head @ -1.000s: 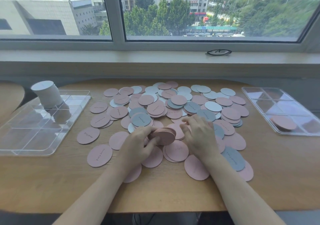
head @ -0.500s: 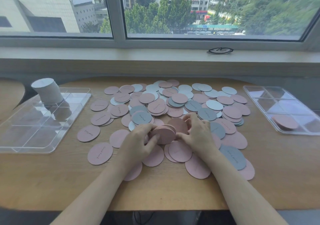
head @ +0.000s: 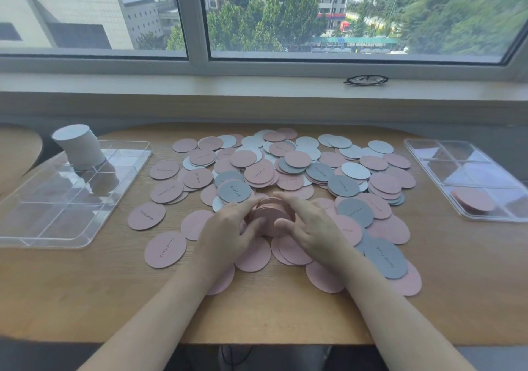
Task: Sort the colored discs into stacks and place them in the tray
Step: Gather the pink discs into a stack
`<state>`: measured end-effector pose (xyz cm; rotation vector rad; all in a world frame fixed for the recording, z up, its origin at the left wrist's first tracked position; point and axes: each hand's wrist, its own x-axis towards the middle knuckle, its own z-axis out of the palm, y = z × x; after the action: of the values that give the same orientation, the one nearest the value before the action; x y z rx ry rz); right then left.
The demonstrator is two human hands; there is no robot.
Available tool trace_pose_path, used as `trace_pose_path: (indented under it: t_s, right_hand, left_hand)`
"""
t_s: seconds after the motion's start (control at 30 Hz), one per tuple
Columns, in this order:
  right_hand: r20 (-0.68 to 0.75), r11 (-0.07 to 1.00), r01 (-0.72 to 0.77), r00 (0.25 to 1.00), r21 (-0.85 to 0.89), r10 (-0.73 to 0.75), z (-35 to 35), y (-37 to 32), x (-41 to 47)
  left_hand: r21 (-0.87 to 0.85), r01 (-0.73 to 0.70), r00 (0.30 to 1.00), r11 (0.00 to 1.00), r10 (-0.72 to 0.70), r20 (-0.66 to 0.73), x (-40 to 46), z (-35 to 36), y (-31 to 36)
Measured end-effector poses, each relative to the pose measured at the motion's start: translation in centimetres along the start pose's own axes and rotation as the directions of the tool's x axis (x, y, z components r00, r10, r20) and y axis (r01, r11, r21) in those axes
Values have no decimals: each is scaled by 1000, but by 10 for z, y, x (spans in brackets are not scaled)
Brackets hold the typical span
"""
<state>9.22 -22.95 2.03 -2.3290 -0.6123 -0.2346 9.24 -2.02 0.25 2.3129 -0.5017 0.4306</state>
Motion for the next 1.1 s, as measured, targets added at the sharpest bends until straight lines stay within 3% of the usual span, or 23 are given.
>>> trace_pose_path:
  t_s: [0.07, 0.2, 0.33, 0.57, 0.77, 0.97, 1.1]
  right_hand:
    - [4, 996, 19, 1000, -90, -19, 5, 3, 1]
    - [-116, 997, 62, 991, -49, -68, 4, 5, 1]
    - [-293, 995, -46, 956, -93, 17, -1, 14, 2]
    - [-182, 968, -153, 976, -200, 116, 1, 20, 3]
    - [-188, 976, -134, 977, -172, 101, 0, 17, 3]
    - [-209, 995, -89, 975, -36, 80, -3, 9, 1]
    - [-92, 998, 4, 996, 62, 2, -1, 6, 0]
  left_hand:
    - [64, -41, 998, 997, 43, -42, 0, 0, 2]
    - [147, -93, 993, 985, 103, -63, 1, 3, 1]
    - [212, -50, 995, 976, 66, -68, 1, 5, -2]
    - [279, -8, 998, 960, -8, 56, 3, 9, -7]
    - [212, 59, 997, 975, -47, -63, 1, 6, -3]
    - [46, 156, 960, 987, -141, -242, 0, -4, 3]
    - [-70, 21, 980, 997, -35, -197, 2, -5, 1]
